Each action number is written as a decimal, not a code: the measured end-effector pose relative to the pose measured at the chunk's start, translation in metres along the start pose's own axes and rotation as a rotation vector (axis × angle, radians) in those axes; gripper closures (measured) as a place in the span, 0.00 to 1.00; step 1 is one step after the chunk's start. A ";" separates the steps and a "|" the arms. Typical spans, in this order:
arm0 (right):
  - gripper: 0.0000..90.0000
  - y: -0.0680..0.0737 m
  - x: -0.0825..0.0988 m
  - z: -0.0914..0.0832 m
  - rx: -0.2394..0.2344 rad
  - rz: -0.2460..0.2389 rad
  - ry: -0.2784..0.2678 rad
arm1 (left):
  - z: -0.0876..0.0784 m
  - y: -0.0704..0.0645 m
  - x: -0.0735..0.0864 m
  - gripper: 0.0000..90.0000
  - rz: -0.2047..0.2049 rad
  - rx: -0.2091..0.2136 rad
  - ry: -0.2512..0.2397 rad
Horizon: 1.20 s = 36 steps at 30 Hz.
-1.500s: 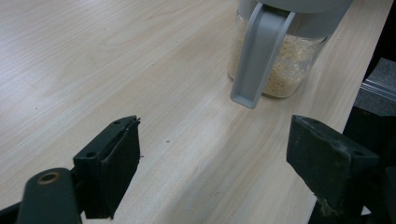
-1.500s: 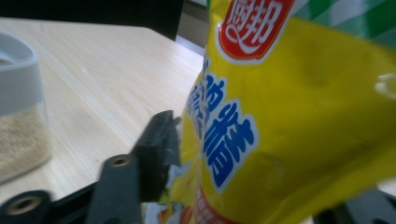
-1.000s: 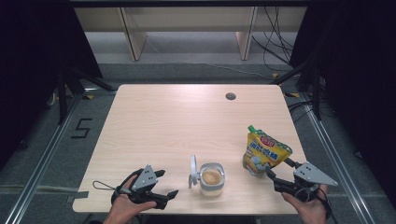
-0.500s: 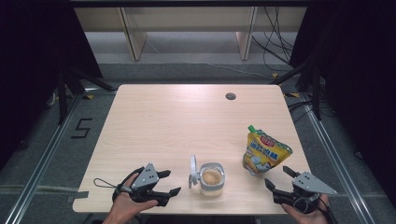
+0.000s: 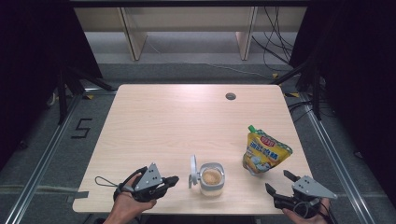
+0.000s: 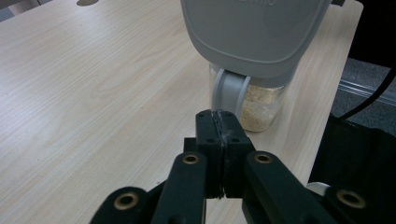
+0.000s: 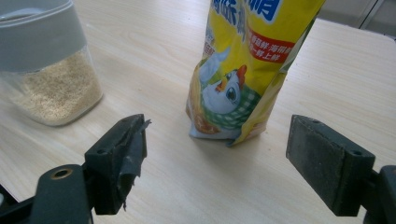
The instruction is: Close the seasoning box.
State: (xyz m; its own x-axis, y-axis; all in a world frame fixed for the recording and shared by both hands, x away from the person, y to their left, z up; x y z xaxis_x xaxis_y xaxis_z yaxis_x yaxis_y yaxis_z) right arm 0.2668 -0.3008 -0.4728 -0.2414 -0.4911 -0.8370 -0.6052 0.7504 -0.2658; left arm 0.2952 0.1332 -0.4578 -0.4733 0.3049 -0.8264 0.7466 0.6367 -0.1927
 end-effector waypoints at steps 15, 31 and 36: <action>0.24 0.004 0.003 -0.007 0.008 0.054 0.027 | 0.000 -0.014 -0.020 0.99 0.018 0.040 -0.023; 0.24 0.003 0.004 -0.005 -0.009 0.010 0.022 | 0.011 -0.024 -0.037 0.99 0.054 0.068 -0.029; 0.25 0.001 0.004 -0.004 0.013 -0.014 0.015 | 0.014 -0.026 -0.040 0.99 0.043 0.072 -0.023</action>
State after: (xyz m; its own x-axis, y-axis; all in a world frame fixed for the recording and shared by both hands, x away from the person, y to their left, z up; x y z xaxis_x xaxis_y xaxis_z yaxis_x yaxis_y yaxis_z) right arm 0.2616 -0.3035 -0.4742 -0.2447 -0.5081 -0.8258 -0.5987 0.7491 -0.2836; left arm 0.3011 0.0943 -0.4273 -0.4297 0.3144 -0.8465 0.7983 0.5704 -0.1933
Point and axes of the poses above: each handheld gripper's, and its own axes: z roughly forward along the jaws, x roughly out of its underside, y roughly to its left, the point moved 1 cm from there along z, roughly forward along the jaws, and after that the axes turned 15 degrees about -z, right-handed, at the moved point
